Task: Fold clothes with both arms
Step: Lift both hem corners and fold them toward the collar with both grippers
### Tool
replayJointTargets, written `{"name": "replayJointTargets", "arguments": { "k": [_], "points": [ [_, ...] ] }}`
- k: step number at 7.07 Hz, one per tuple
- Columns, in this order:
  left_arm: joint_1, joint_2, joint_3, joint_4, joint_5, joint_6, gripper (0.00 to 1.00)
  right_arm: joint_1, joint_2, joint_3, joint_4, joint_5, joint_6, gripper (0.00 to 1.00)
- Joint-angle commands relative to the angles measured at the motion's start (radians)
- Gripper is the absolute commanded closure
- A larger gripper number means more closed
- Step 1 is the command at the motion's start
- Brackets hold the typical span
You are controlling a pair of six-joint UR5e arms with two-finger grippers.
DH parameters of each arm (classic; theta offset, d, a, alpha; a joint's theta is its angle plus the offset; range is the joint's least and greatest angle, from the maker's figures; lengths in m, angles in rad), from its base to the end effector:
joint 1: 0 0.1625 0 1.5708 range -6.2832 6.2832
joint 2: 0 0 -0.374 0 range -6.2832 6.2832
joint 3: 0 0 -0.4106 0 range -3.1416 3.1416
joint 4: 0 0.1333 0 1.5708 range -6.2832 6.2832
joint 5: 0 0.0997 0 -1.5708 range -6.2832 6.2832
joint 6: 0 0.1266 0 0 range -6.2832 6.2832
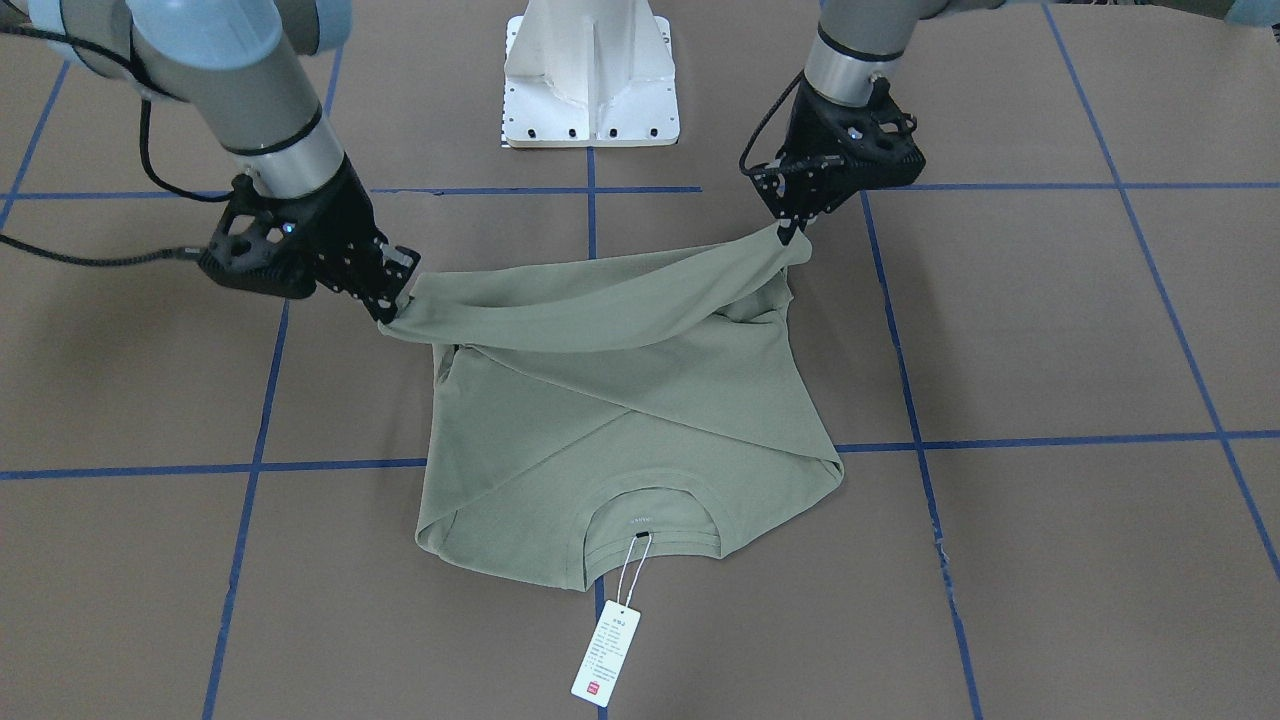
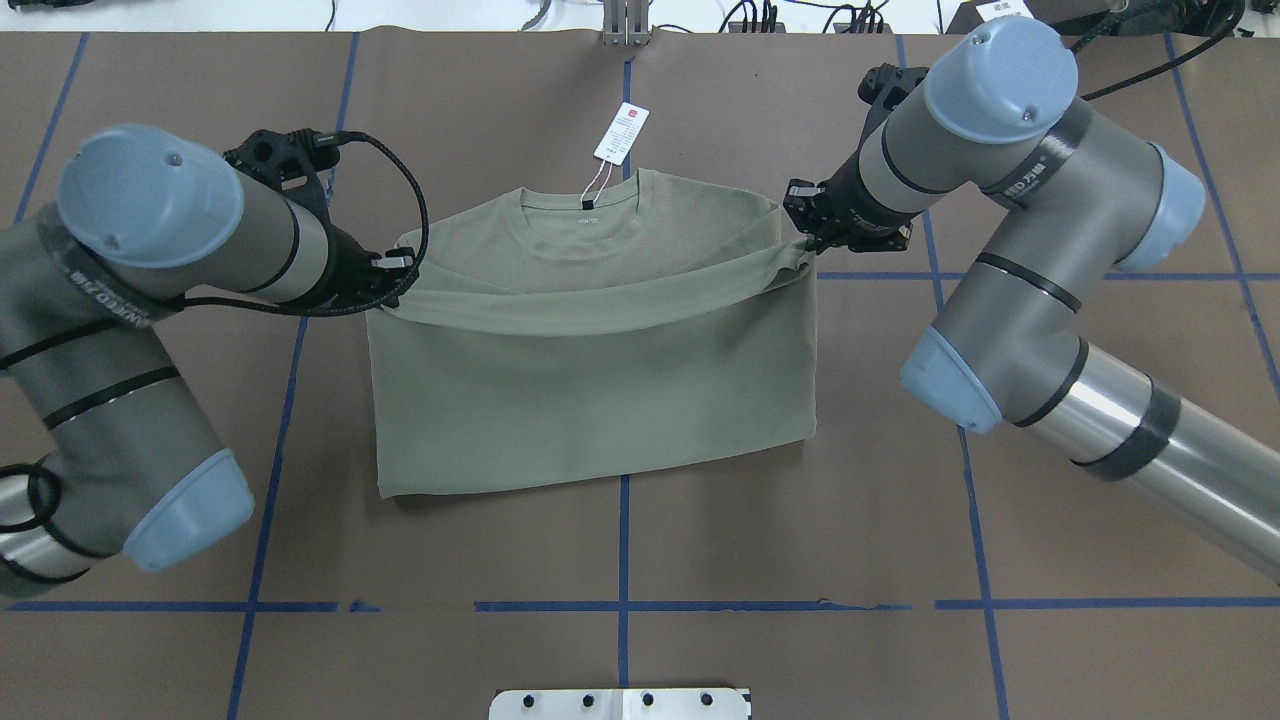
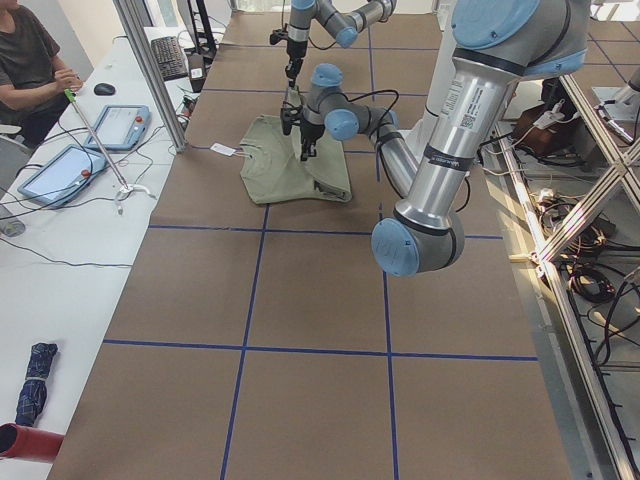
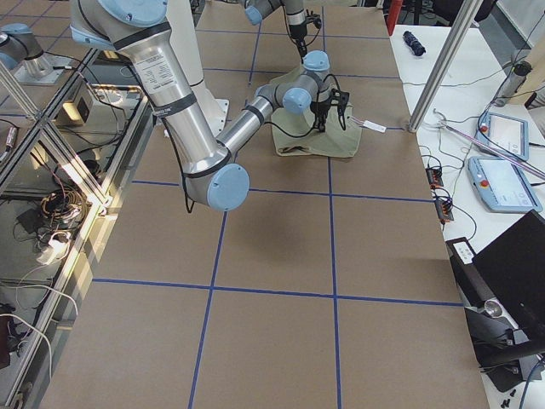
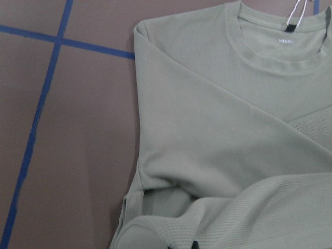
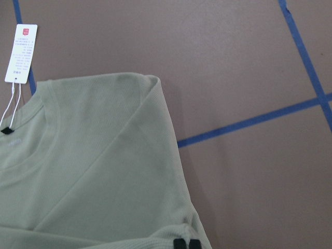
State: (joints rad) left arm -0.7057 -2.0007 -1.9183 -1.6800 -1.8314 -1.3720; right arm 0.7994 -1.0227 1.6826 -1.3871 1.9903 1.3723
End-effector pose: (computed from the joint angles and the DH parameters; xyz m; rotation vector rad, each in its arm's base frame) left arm 0.3962 -0.4699 0.2145 0.1672 0.9038 -0.3555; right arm -0.4098 -0.5387 0.2324 0.0517 -0.9230 0.3810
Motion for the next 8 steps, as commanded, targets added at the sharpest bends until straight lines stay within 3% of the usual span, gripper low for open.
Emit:
{"name": "replayJointTargets", "arguments": {
  "k": [1,2,4,5,8],
  "points": [
    [-0.040,-0.055,0.222,-0.187,0.001,-0.002,1.00,0.018,0.094,-0.192,0.068,0.004,0.001,1.00],
    [-0.050,-0.068,0.313,-0.276,0.001,-0.005,1.00,0.026,0.122,-0.239,0.069,0.005,0.001,1.00],
    [-0.081,-0.099,0.427,-0.337,0.001,-0.009,1.00,0.044,0.176,-0.329,0.071,0.005,0.001,1.00],
    [-0.089,-0.110,0.462,-0.343,0.004,-0.007,1.00,0.049,0.194,-0.371,0.072,0.005,0.001,1.00],
    [-0.106,-0.118,0.504,-0.389,0.004,-0.009,1.00,0.058,0.194,-0.380,0.071,0.005,0.001,1.00]
  ]
}}
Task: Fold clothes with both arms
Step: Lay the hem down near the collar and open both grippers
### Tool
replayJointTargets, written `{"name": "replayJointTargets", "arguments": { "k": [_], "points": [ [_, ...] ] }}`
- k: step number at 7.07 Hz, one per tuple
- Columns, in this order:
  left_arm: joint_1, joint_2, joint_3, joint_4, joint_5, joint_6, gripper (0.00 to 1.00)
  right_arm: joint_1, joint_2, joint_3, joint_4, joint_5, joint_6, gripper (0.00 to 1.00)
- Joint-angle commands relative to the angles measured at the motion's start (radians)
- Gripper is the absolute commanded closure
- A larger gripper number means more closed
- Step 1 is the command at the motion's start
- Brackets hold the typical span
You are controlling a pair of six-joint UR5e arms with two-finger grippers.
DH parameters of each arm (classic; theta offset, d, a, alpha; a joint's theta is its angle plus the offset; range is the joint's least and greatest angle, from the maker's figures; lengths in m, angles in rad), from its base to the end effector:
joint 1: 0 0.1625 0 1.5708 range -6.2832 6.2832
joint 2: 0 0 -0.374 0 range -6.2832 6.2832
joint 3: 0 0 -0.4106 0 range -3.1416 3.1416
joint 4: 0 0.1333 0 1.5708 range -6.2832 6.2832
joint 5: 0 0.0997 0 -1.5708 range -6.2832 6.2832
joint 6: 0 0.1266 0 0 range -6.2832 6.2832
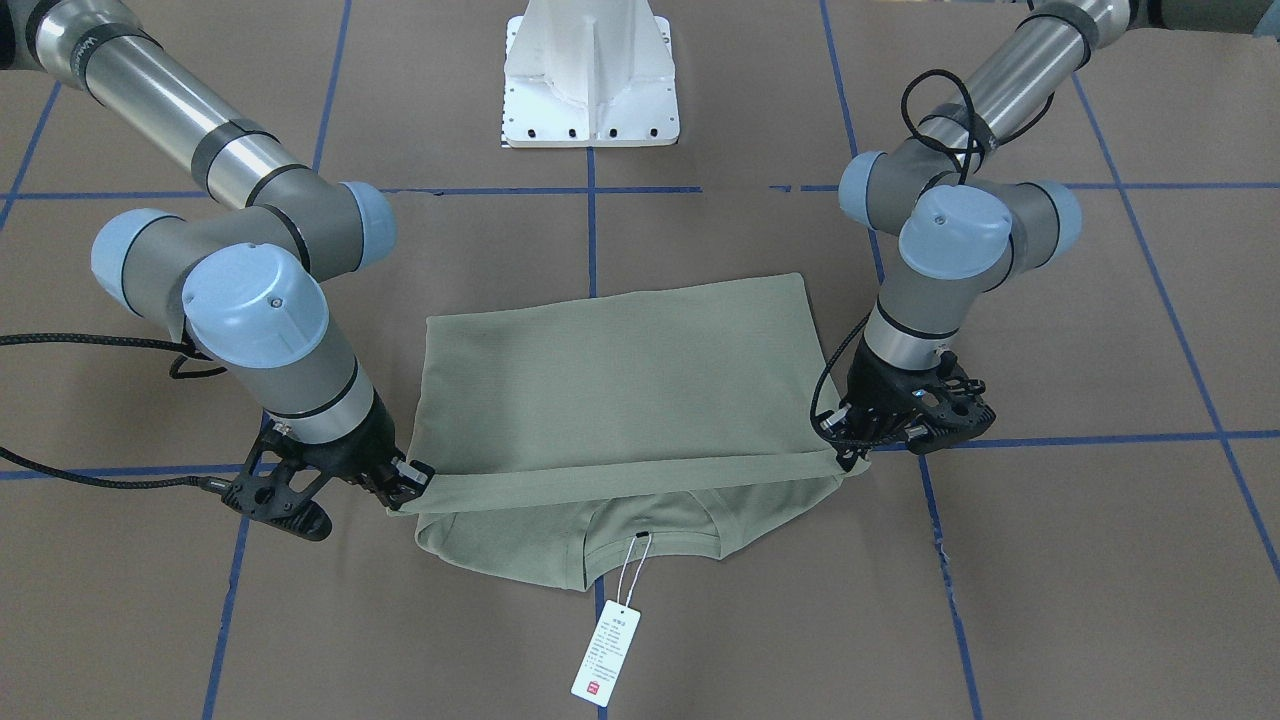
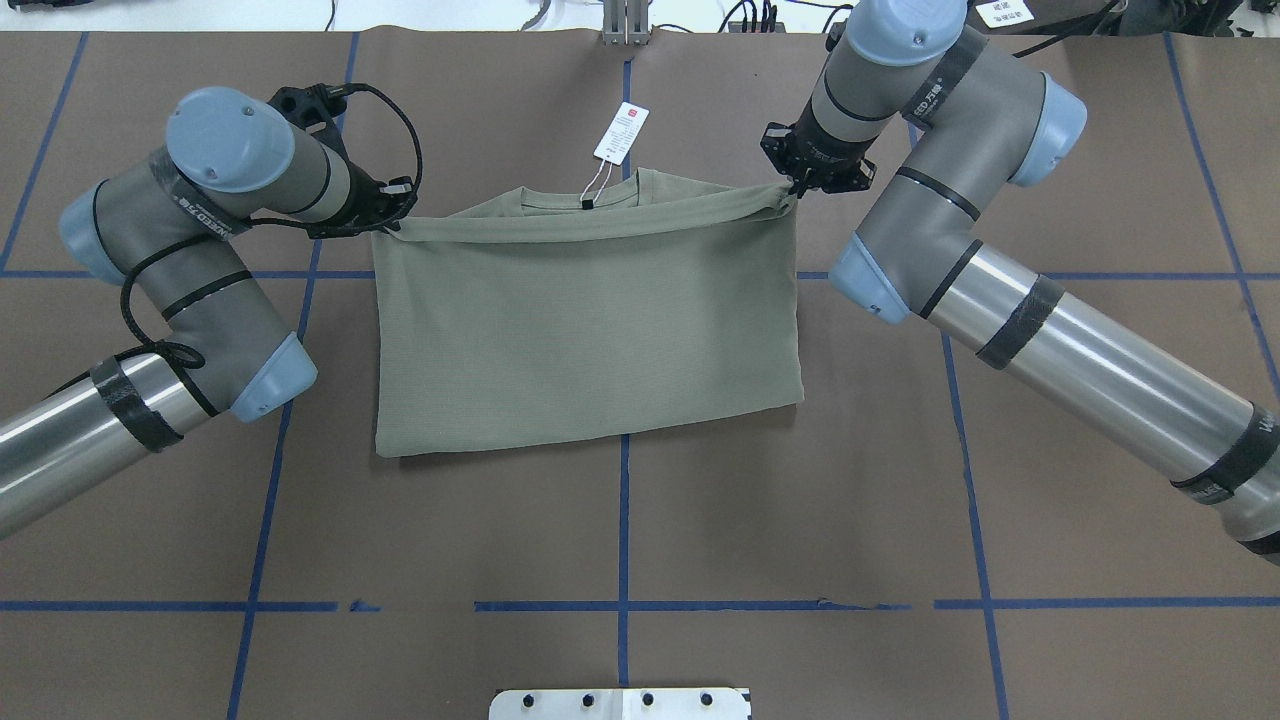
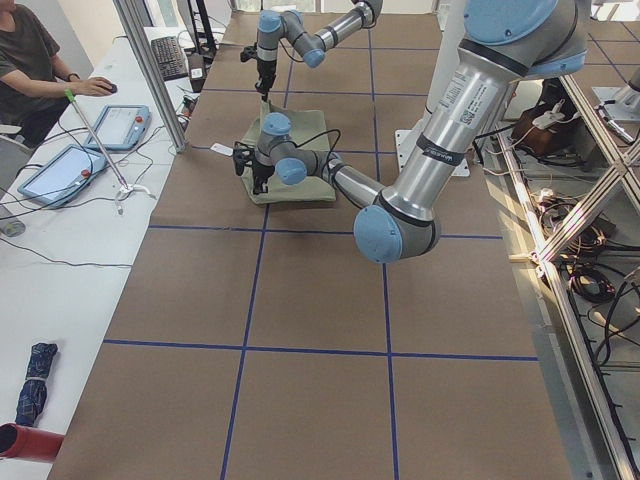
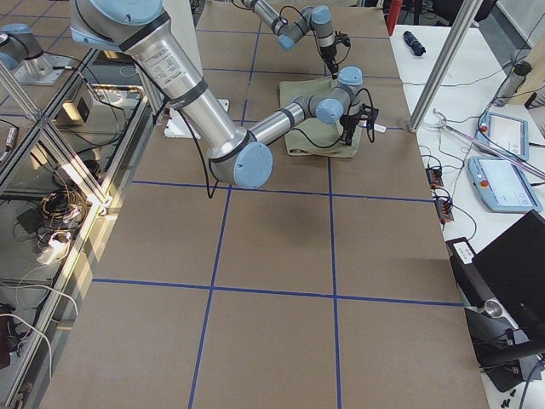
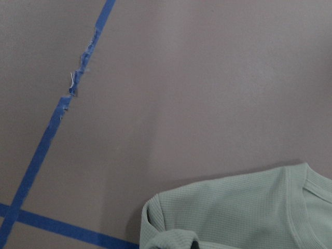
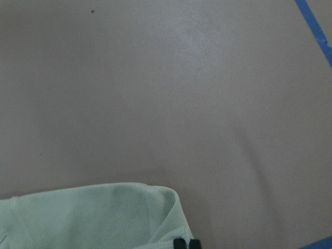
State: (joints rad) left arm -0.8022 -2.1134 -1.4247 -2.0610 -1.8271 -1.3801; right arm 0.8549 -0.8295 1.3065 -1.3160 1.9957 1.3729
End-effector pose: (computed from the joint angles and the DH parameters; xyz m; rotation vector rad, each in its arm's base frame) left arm 0.4345 -0.5950 0.3243 0.2115 0.8971 -0.4545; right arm -0.4432 -0.6331 0.2690 0.0114 -0.8339 0.4636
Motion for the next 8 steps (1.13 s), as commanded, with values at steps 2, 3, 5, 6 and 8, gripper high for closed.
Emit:
{"name": "replayJointTargets", "arguments": {
  "k": [2,3,5,6,8],
  "points": [
    [-0.029,-0.058,0.062,-0.010,0.000,-0.002,1.00,0.009,0.012,-0.019,0.001,0.000,0.000,1.00],
    [-0.031,-0.062,0.064,-0.010,0.000,-0.002,1.00,0.009,0.027,-0.039,0.001,0.000,0.000,1.00],
    [-0.031,-0.063,0.064,-0.010,-0.001,0.001,1.00,0.007,0.038,-0.036,0.003,0.003,-0.002,1.00],
    [-0.032,-0.060,0.064,-0.011,-0.001,0.004,1.00,0.006,0.041,-0.036,0.003,0.006,-0.002,1.00],
    [-0.031,-0.065,0.059,-0.011,-0.001,-0.002,0.84,0.006,0.041,-0.035,0.003,0.008,-0.002,0.86]
  ]
}}
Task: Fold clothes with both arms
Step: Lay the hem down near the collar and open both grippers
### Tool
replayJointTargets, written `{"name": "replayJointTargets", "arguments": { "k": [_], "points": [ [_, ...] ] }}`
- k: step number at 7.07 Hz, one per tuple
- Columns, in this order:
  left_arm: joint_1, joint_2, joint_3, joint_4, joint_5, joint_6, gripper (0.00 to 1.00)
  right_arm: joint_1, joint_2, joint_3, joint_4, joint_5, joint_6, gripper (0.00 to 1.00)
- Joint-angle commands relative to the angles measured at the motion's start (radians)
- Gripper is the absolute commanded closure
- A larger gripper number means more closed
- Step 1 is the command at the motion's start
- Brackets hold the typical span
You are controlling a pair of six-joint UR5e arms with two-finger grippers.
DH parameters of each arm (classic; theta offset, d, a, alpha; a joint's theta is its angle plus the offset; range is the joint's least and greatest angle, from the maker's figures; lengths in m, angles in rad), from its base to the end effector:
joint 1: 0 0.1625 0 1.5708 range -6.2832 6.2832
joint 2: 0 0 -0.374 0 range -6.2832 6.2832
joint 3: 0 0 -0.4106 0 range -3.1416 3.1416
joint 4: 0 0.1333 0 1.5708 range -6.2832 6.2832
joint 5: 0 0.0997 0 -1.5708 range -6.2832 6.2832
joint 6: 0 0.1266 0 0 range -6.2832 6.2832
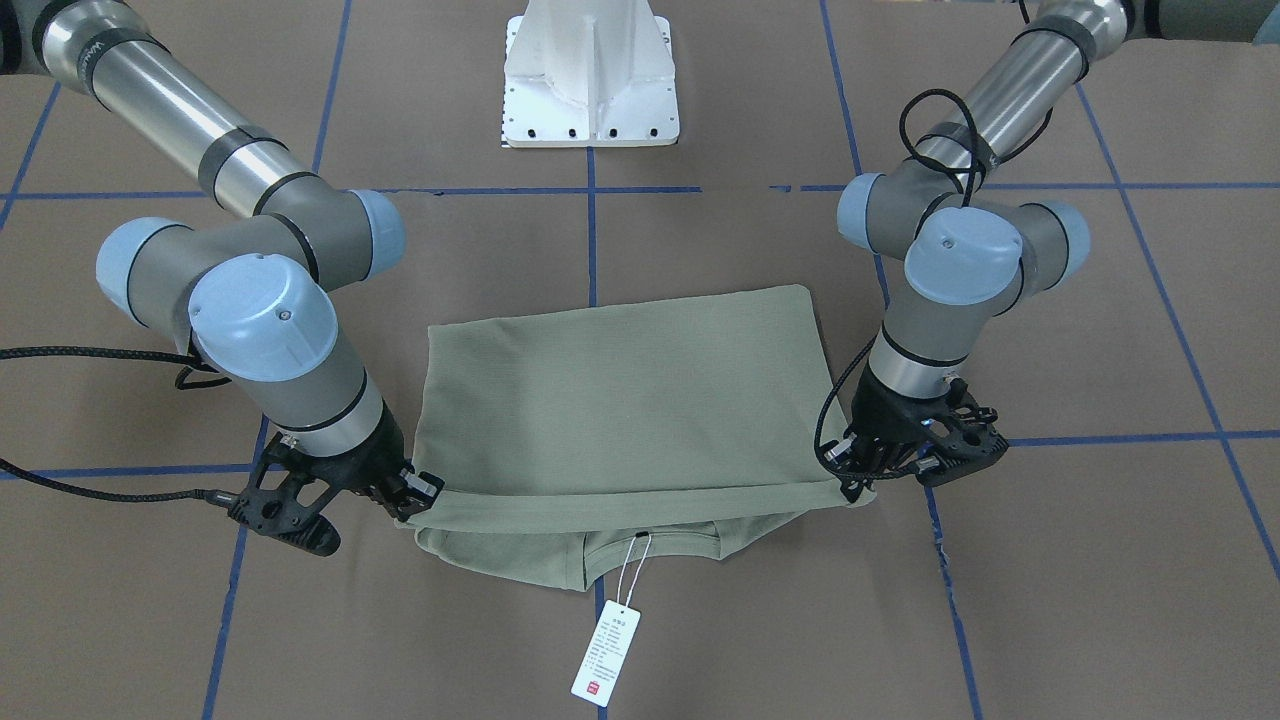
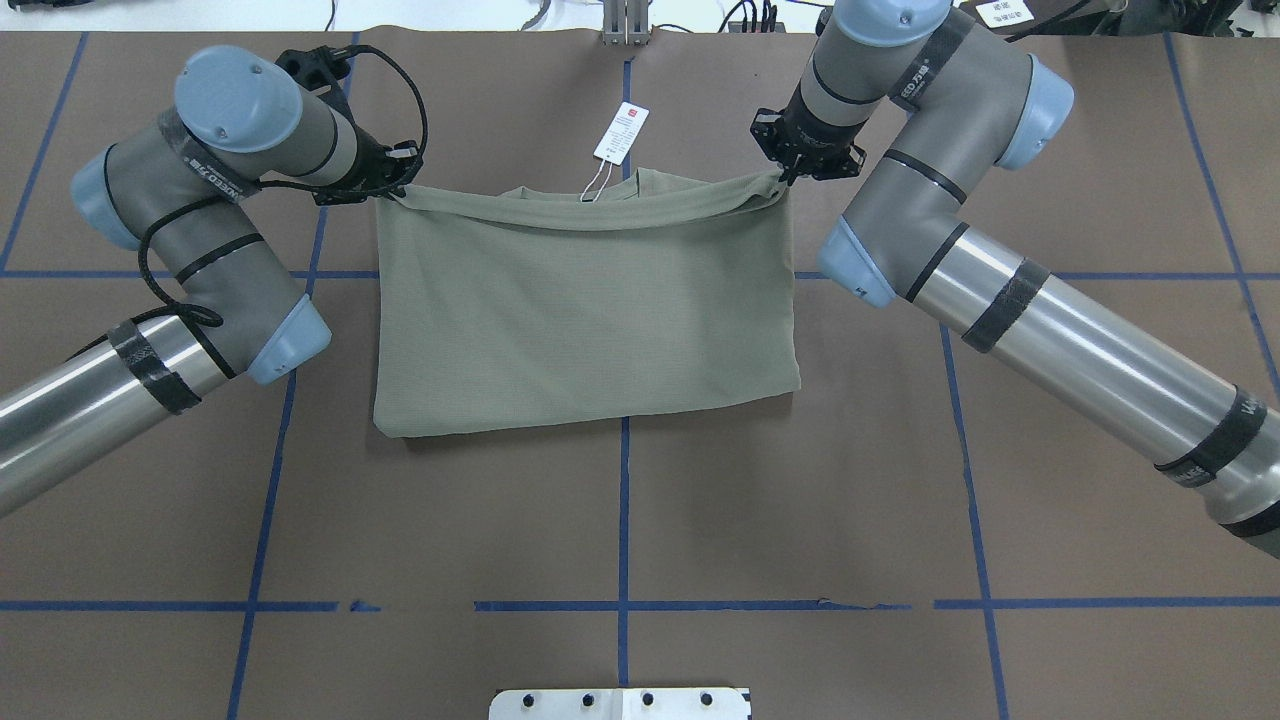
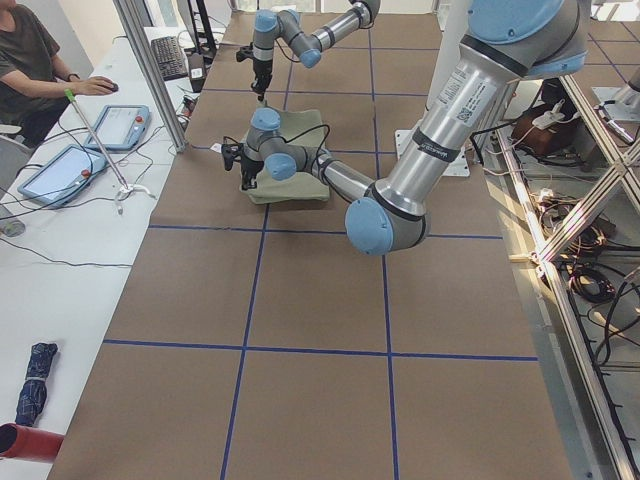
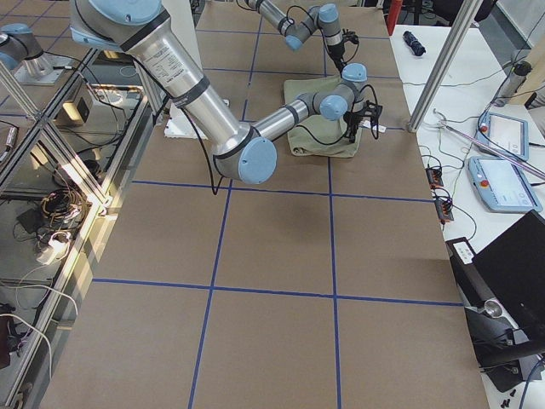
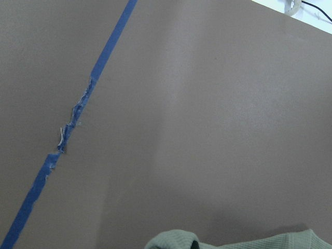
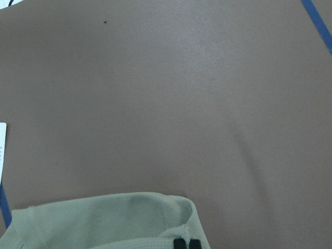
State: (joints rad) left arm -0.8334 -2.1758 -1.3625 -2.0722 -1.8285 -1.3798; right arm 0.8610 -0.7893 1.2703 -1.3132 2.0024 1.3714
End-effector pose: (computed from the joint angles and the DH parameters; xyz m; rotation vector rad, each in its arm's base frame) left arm 0.4290 -0.6226 0.3098 0.2306 0.9050 -0.4800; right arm -0.4464 -0.6429 0.2559 0.0125 -0.8424 0.4632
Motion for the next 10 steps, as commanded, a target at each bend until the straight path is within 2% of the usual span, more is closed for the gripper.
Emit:
{"name": "replayJointTargets", "arguments": {
  "k": [1,2,4,5,6,7,8,10],
  "points": [
    [0.000,-0.002,-0.003,-0.005,0.000,-0.005,0.39,-0.003,0.001,0.003,0.000,0.001,0.000,0.46],
    [0.000,-0.001,-0.003,-0.017,0.000,-0.004,0.04,-0.005,-0.001,0.004,0.000,-0.001,0.000,0.01],
    [0.001,0.001,-0.003,-0.017,-0.002,0.002,0.00,-0.004,-0.014,0.030,0.000,0.012,-0.008,0.00],
    [0.000,-0.001,-0.012,-0.016,-0.003,0.004,0.00,-0.025,-0.062,0.122,0.002,0.016,0.001,0.00],
    [0.000,0.001,-0.023,-0.014,-0.005,0.002,0.00,-0.093,-0.191,0.312,-0.009,0.009,0.024,0.00],
    [0.000,0.011,-0.044,-0.012,-0.003,0.002,0.00,-0.152,-0.323,0.454,-0.009,-0.011,0.075,0.00],
    [0.002,0.011,-0.052,-0.012,-0.003,-0.002,0.00,-0.236,-0.393,0.502,-0.006,-0.078,0.077,0.00],
    [0.004,0.011,-0.090,-0.005,0.000,-0.010,0.00,-0.306,-0.390,0.474,-0.002,-0.114,0.072,0.03]
  ]
}}
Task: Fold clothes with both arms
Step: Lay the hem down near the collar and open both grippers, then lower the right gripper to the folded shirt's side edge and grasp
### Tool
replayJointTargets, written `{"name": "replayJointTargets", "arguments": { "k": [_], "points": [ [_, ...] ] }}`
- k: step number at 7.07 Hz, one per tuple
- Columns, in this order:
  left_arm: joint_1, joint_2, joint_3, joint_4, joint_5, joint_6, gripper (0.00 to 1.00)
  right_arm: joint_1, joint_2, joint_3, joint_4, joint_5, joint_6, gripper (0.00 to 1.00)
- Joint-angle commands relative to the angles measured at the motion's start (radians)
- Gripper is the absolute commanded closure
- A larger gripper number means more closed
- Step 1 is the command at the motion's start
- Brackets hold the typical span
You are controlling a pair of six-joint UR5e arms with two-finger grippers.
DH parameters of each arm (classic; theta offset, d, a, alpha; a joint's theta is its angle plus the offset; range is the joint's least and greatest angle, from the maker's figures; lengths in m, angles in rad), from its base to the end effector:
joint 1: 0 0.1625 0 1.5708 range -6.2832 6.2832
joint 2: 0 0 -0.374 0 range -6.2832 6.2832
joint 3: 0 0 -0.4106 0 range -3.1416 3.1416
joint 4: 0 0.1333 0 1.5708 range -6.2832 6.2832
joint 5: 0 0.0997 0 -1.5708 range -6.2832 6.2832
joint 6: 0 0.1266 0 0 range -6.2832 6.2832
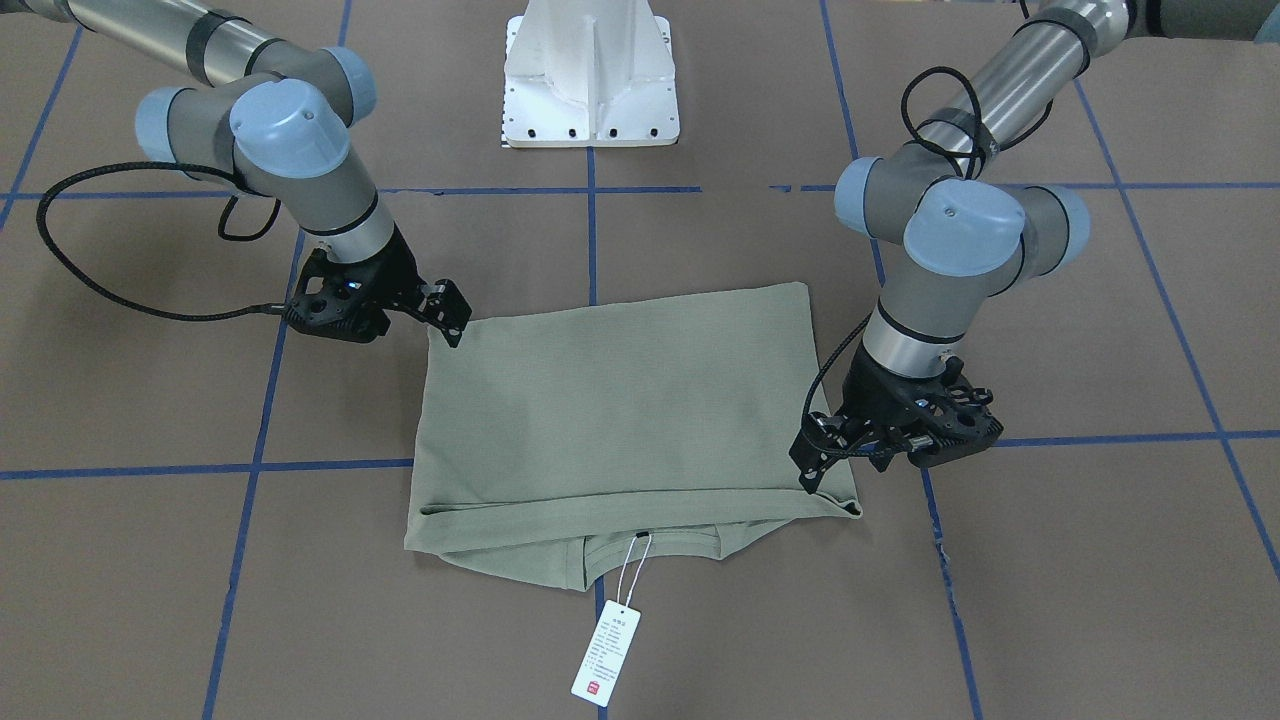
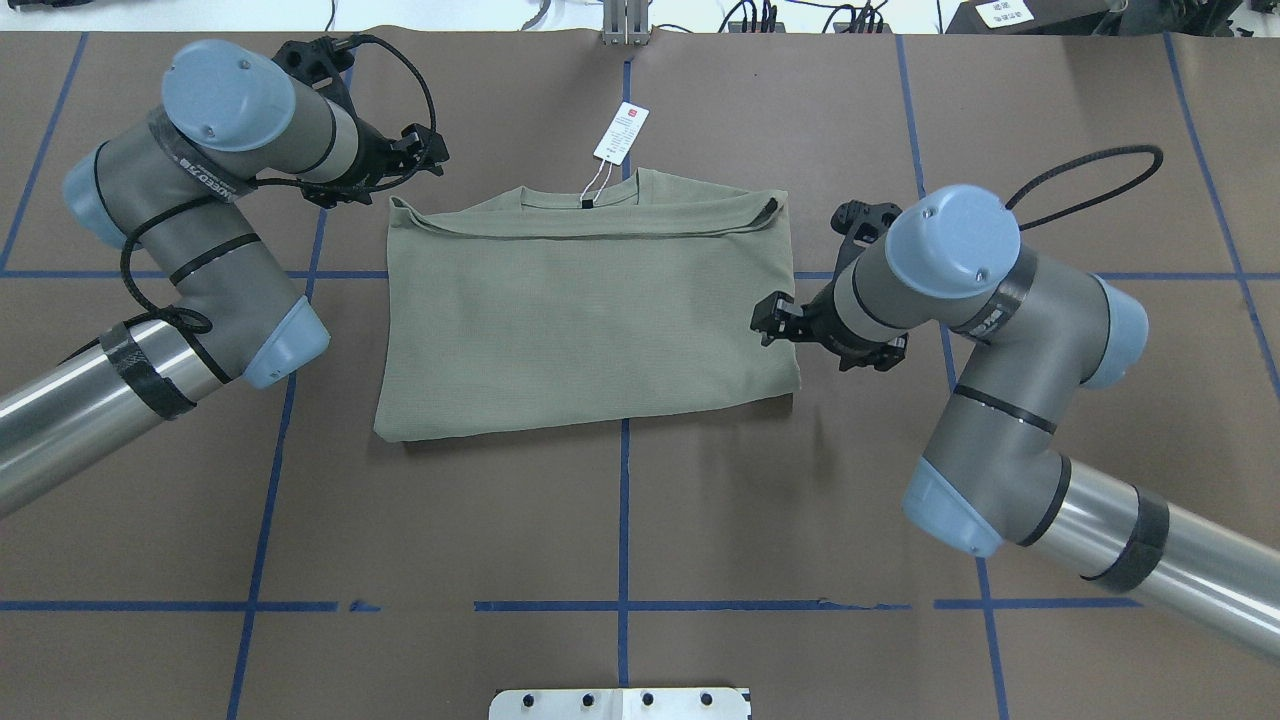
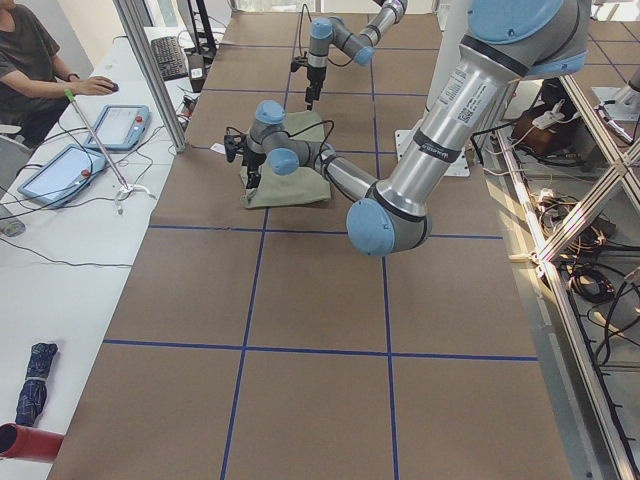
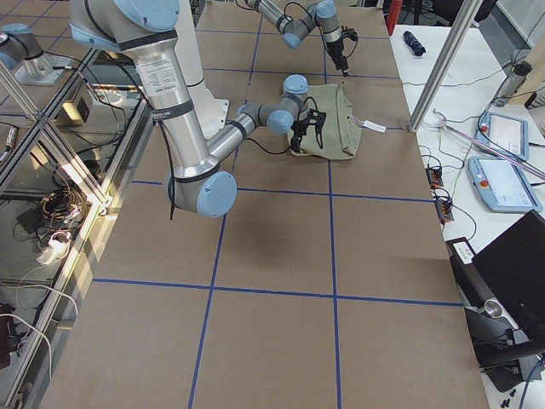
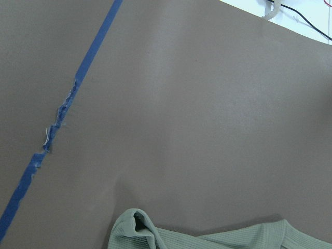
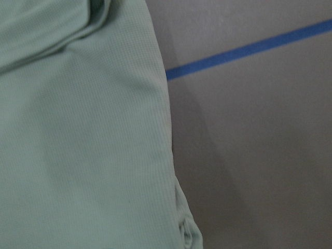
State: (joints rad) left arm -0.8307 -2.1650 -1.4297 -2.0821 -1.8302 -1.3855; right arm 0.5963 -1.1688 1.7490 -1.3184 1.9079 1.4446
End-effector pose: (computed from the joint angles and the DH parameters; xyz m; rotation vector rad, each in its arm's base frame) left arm 0.4218 -0.6114 0.2805 0.2601 0.9629 -0.4667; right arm -0.4825 -0.4380 0.2883 -0.0054 -0.8862 0.2988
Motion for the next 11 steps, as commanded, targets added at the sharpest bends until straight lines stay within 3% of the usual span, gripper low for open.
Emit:
{"name": "replayJointTargets", "arguments": {
  "k": [1,5,8,9,10,11],
  "points": [
    [0.002,0.004,-0.031,0.005,0.002,-0.021,0.00,-0.043,0.001,-0.025,0.005,-0.021,-0.009,0.09],
    [0.004,0.008,-0.040,0.007,0.002,-0.029,0.00,-0.007,0.041,-0.040,0.004,-0.021,-0.015,0.47],
    [0.005,0.008,-0.041,0.007,0.002,-0.029,0.00,-0.010,0.044,-0.075,0.005,-0.020,-0.015,0.46],
    [0.005,0.008,-0.041,0.005,0.002,-0.029,0.00,-0.009,0.044,-0.075,0.004,-0.020,-0.010,0.63],
    [0.004,0.008,-0.044,0.007,0.002,-0.029,0.00,-0.009,0.044,-0.074,0.004,-0.014,-0.012,1.00],
    [0.004,0.008,-0.048,0.007,0.002,-0.029,0.00,-0.004,0.053,-0.074,0.004,-0.001,-0.010,1.00]
  ]
}}
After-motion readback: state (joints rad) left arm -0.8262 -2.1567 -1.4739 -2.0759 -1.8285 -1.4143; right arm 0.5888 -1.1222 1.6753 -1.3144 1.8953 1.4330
